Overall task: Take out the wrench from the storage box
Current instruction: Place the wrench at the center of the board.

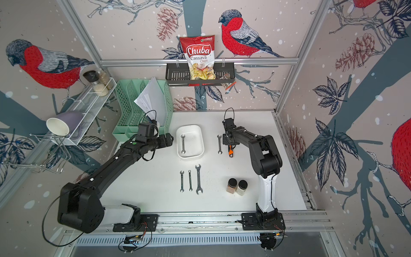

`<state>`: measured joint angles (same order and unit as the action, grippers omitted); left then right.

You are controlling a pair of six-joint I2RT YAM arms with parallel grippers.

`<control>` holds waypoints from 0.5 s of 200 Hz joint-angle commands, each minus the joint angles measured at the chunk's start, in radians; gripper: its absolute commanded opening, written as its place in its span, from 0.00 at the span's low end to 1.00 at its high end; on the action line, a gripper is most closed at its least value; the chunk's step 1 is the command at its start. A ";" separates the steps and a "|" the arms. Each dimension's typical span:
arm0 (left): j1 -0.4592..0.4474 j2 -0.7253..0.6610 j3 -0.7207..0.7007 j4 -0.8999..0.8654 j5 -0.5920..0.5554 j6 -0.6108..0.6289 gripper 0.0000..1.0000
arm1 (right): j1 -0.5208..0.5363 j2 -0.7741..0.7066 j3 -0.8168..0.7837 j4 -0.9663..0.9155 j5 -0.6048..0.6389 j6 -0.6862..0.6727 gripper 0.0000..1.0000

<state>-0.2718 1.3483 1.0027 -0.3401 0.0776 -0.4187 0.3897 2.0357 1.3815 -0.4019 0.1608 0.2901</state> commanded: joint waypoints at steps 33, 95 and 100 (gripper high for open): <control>-0.001 0.000 0.001 0.028 -0.016 0.008 0.95 | -0.001 0.005 -0.004 0.022 0.011 -0.002 0.23; -0.001 -0.009 0.001 0.024 -0.029 0.006 0.95 | -0.003 -0.004 -0.013 0.025 0.016 0.000 0.39; -0.001 -0.011 0.001 0.023 -0.030 0.005 0.95 | -0.003 -0.005 -0.013 0.023 0.016 0.001 0.40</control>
<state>-0.2718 1.3449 1.0023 -0.3401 0.0612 -0.4191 0.3878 2.0411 1.3701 -0.3912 0.1623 0.2905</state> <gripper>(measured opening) 0.948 0.388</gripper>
